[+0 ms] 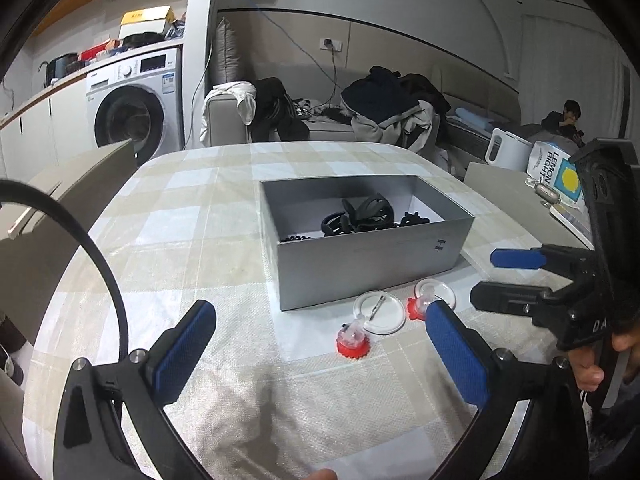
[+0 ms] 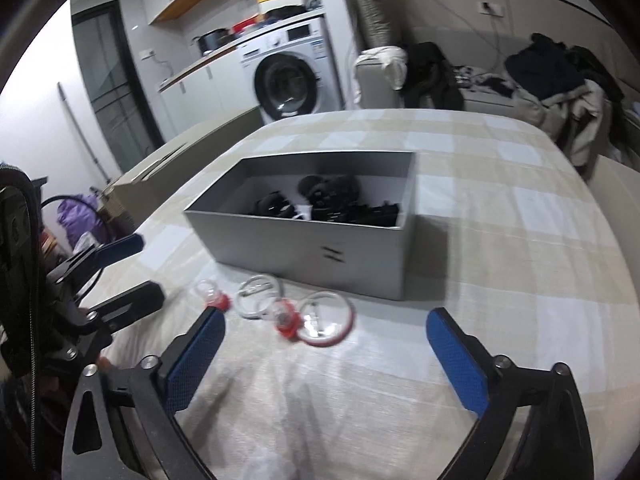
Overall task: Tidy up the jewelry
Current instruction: 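Withdraw both open tools from the box toward the red-and-clear hair ties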
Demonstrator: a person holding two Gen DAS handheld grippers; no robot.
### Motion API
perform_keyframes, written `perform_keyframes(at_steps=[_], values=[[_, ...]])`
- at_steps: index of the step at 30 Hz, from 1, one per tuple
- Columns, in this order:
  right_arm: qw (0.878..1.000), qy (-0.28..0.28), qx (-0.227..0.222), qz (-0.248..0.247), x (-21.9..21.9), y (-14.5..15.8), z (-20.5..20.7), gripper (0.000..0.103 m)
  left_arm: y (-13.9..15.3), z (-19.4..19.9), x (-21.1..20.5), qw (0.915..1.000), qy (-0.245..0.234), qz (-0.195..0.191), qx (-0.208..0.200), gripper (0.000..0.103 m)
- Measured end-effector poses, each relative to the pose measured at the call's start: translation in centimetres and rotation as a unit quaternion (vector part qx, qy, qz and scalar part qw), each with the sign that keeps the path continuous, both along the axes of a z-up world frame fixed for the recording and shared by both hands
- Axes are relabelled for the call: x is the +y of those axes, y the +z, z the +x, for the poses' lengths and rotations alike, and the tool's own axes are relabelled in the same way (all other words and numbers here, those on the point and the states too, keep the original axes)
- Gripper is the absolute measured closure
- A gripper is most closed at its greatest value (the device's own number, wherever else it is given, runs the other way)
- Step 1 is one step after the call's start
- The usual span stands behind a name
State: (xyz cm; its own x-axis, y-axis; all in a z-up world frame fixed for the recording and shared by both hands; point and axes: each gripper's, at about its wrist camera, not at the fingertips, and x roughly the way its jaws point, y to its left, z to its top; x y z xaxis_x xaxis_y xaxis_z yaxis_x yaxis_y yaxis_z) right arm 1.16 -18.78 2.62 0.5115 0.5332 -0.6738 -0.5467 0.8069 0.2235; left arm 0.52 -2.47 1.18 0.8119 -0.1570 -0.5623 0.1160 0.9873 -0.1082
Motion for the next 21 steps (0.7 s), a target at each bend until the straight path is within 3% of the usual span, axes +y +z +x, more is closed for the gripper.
perform_keyframes(at_steps=[11,21], values=[[0.999,0.021,0.03,-0.008,0.2,-1.0,-0.1,0.044,-0.6,0.1,0.2,0.9999,0.006,0.001,0.012,0.001],[0.999,0.036,0.012,-0.031,2.8,-0.7,-0.2,0.053,-0.5,0.1,0.5,0.9999,0.009,-0.007,0.012,0.001]])
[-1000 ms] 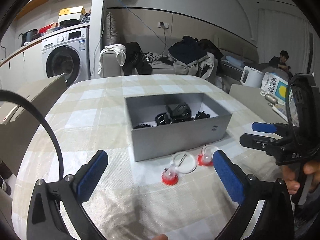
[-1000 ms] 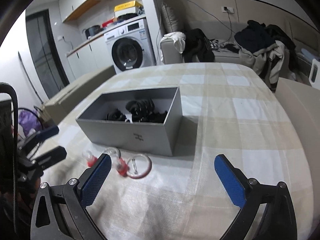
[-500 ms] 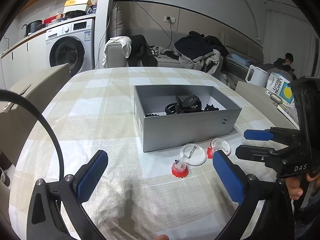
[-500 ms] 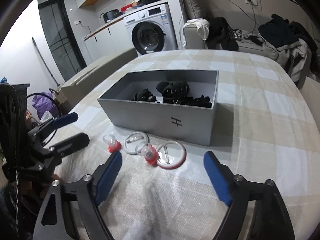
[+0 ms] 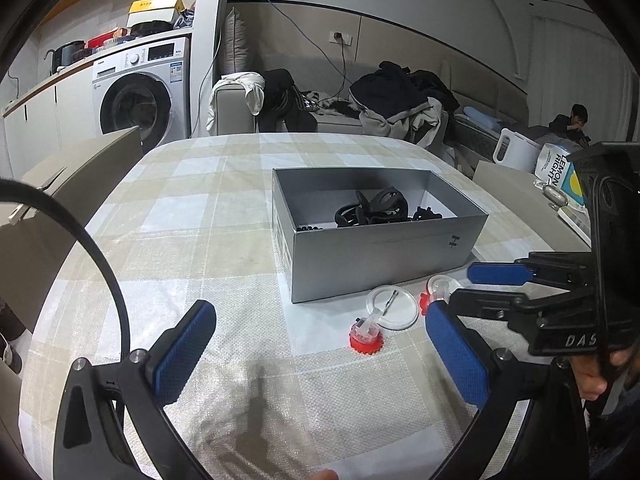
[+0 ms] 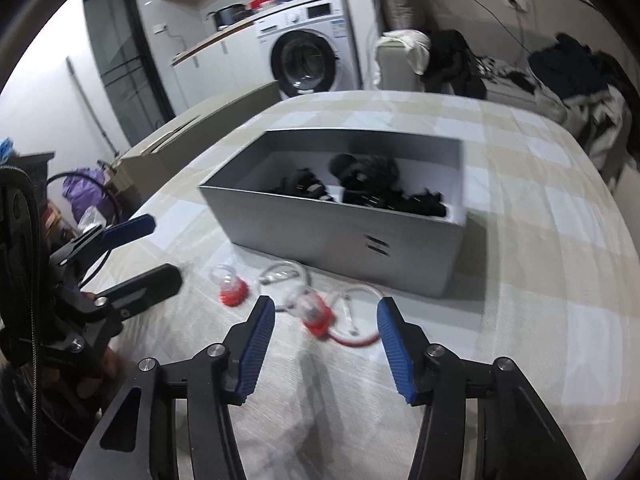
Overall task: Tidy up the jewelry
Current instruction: 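Withdraw both open tools from the box toward the red-and-clear hair ties, then grasp a red-and-clear hair tie with the right tool while the left tool grasps another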
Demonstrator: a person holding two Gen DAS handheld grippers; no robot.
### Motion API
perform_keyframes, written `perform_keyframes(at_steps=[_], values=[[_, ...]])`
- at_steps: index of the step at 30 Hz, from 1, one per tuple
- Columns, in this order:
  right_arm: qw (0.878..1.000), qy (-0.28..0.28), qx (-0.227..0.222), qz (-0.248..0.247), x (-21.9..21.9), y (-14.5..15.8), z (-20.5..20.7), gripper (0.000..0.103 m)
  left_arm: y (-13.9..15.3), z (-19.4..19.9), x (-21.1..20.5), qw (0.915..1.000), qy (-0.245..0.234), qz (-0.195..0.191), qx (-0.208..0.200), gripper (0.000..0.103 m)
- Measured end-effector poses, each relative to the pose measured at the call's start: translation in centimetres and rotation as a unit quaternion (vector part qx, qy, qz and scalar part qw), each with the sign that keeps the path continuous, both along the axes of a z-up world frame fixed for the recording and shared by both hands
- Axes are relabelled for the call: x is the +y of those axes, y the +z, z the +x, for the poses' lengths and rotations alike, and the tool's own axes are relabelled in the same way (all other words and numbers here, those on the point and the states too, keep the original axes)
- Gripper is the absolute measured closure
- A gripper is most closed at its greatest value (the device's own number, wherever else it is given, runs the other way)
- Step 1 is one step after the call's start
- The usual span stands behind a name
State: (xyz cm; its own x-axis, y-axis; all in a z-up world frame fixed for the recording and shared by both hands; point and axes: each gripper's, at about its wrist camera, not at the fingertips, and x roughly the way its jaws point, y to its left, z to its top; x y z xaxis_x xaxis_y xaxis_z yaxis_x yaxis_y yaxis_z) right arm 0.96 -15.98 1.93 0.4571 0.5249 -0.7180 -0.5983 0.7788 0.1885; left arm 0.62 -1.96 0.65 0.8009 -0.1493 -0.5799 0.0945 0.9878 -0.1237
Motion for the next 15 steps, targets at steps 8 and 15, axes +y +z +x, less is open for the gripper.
perform_keyframes(at_steps=[8,15], values=[[1.0,0.012,0.022,0.004,1.3,-1.0,0.9,0.07,-0.2,0.2,0.6,0.9998,0.0,-0.016,0.009,0.001],[0.999,0.008,0.033,0.03,0.6,-1.1,0.7,0.086,-0.2,0.4,0.5,0.9998,-0.005,-0.014,0.012,0.001]])
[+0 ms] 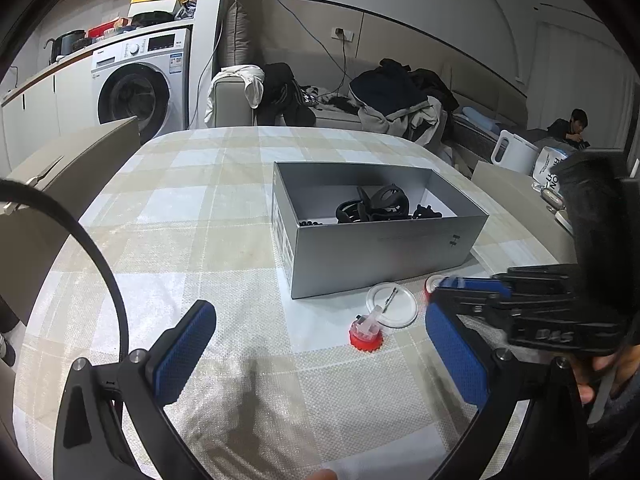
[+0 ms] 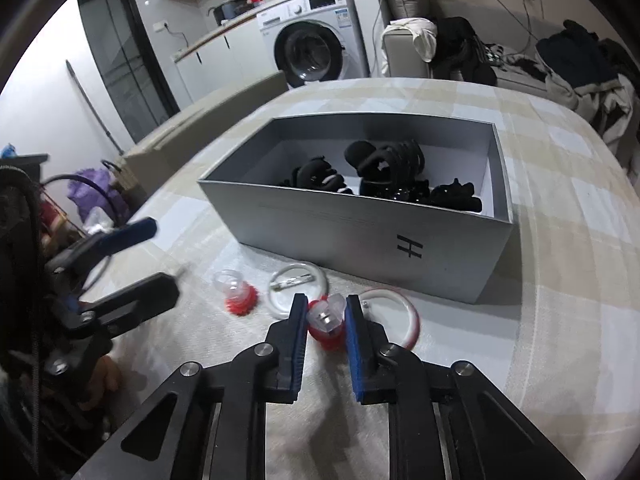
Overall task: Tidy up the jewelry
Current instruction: 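Grasp a red-and-clear hair tie with the right tool while the left tool grasps another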
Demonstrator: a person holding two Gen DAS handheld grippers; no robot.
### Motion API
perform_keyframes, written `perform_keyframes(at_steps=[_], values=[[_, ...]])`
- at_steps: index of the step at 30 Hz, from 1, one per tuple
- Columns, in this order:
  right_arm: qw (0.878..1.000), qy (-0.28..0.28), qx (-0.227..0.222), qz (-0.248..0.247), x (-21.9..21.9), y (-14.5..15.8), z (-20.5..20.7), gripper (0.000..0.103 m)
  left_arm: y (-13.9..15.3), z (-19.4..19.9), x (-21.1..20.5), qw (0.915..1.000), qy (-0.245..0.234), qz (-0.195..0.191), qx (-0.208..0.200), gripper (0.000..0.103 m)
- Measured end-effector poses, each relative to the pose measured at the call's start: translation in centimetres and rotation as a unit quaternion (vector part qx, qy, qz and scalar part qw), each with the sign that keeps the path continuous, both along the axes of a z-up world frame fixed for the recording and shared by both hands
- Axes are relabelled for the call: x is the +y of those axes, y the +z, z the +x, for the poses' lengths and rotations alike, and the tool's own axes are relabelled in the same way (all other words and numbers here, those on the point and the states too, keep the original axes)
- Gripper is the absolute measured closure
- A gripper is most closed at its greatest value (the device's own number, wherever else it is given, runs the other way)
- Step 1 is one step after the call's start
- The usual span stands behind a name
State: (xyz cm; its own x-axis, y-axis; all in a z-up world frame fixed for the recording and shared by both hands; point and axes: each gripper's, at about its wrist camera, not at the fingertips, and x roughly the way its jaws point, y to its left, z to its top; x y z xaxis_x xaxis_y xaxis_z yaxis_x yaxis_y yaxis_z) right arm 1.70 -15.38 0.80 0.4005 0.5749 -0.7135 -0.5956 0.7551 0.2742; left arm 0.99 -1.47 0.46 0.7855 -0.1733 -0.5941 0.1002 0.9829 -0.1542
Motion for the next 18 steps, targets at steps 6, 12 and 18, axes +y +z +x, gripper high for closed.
perform_keyframes(at_steps=[6,12,18], values=[[0.998,-0.025,0.013,0.047,-3.2,1.1,-1.4,0.086,0.1,0.3,-1.7,0.9989,-0.017,0.042,0.015,0.001],[0.997,-0.047,0.012,0.054,-5.0,1.5,-1.4,0.086,-0.9,1.0,-2.3,0.9972,-0.029,0.035,0.06,0.001],[0.997,-0.044,0.007,0.056,-5.3,2.0,-1.1,0.086,-1.2,2.1,-2.1,0.9964,-0.023,0.022,0.078,0.019]])
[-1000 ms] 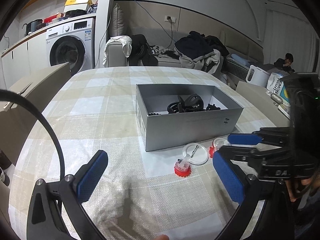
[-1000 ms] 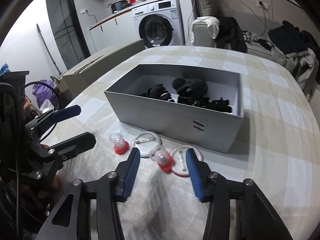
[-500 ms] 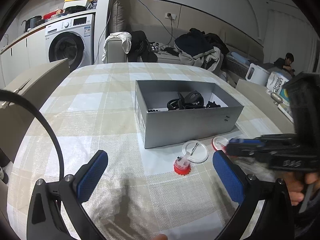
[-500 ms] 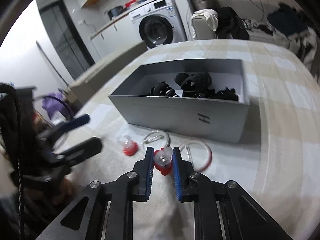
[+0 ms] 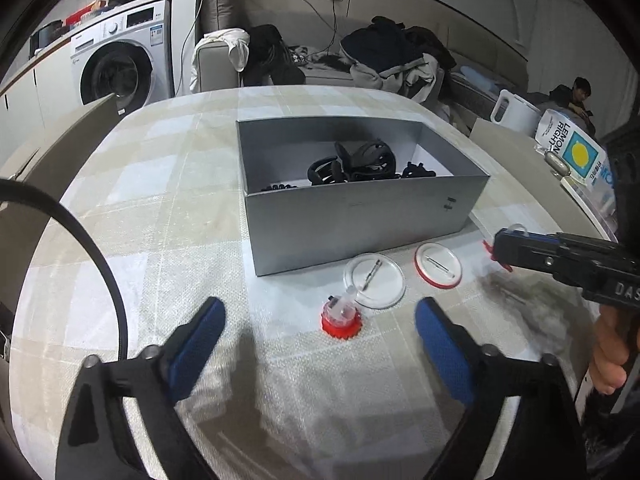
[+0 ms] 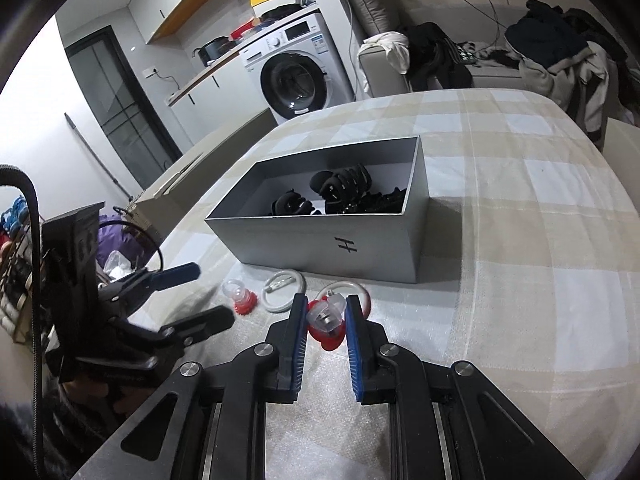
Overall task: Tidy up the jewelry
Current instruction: 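Grasp a red-and-clear hair tie with the right tool while the left tool grasps another, then carry both red-and-clear hair ties over the grey box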
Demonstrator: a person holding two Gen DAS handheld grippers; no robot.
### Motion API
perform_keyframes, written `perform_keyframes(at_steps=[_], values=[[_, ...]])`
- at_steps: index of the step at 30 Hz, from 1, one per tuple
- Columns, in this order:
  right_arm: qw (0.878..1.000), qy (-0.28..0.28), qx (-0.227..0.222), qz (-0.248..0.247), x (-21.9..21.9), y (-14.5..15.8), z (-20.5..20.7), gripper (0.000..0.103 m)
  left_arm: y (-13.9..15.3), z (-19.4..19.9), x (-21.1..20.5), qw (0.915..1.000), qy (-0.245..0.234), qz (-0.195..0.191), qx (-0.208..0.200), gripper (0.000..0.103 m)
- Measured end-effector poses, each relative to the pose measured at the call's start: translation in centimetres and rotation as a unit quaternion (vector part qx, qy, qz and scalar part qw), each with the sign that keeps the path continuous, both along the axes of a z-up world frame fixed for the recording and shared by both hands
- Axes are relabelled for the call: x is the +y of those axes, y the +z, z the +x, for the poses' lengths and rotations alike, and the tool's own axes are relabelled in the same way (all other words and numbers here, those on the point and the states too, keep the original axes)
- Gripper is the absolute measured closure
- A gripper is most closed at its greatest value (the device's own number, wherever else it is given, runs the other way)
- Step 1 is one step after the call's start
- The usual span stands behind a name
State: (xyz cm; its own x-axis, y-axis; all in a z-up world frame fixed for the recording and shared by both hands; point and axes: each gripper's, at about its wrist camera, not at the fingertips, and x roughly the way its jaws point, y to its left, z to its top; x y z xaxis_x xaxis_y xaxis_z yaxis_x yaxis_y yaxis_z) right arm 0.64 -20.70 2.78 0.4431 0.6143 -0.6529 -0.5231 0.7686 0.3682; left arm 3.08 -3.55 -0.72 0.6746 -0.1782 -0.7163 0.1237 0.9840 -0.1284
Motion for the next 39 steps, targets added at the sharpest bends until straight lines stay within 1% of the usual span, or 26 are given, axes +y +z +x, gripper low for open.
perform_keyframes(at_steps=[1,5,7,8,9,10,11,12,13,14,17,27,30,34,37,39], values=[[1.0,0.0,-0.001,0.0,0.0,0.0,0.0,0.086,-0.1,0.1,-0.1,1.0,-0.003,0.001,0.002,0.026],[1.0,0.001,-0.003,0.0,0.0,0.2,0.1,0.086,-0.4,0.1,-0.4,0.9999,-0.013,0.002,0.007,0.032],[1.0,0.001,0.0,0.002,0.0,0.1,0.2,0.086,-0.3,0.0,-0.5,0.9999,-0.017,0.002,0.004,0.043],[1.0,0.001,0.0,0.001,0.0,0.1,0.2,0.086,-0.3,-0.1,-0.5,0.9998,-0.018,0.003,0.003,0.046],[1.0,0.001,0.0,0.0,-0.1,0.1,0.2,0.086,-0.4,-0.1,-0.6,0.9998,-0.02,0.004,0.004,0.054],[1.0,0.002,0.001,0.0,0.0,0.1,0.2,0.086,-0.4,-0.1,-0.6,0.9997,-0.023,0.004,0.006,0.066],[1.0,0.002,0.002,-0.001,0.0,0.1,0.2,0.086,-0.5,-0.1,-0.6,0.9997,-0.024,0.005,0.007,0.071],[1.0,0.001,0.001,-0.001,0.0,0.1,0.2,0.086,-0.5,-0.1,-0.6,0.9997,-0.024,0.004,0.009,0.081],[1.0,0.002,0.001,-0.001,0.0,0.2,0.1,0.086,-0.6,-0.1,-0.6,0.9996,-0.025,0.002,0.011,0.088],[1.0,0.003,0.001,0.0,0.0,0.2,0.1,0.086,-0.5,-0.1,-0.6,0.9996,-0.027,0.001,0.011,0.09],[1.0,0.006,0.005,0.008,0.0,0.4,0.0,0.086,-0.3,-0.2,-0.6,0.9995,-0.031,-0.001,0.005,0.092],[1.0,0.004,0.0,0.013,-0.4,0.6,0.0,0.086,0.7,-1.5,-0.7,0.9992,-0.032,-0.002,-0.023,0.092],[0.999,0.004,0.016,0.033,-0.8,0.8,0.3,0.086,1.6,-1.5,-0.7,0.9989,-0.033,-0.008,-0.033,0.092],[0.998,-0.001,0.012,0.054,-1.4,1.9,0.4,0.086,3.1,-1.8,-0.8,0.9977,-0.033,-0.013,-0.058,0.092],[0.997,0.001,0.014,0.077,-1.6,2.8,0.6,0.086,3.8,-1.9,-0.9,0.9969,-0.033,-0.016,-0.07,0.092],[0.997,-0.003,0.01,0.081,-1.6,3.3,0.8,0.086,4.0,-1.8,-1.0,0.9963,-0.034,-0.014,-0.077,0.092]])
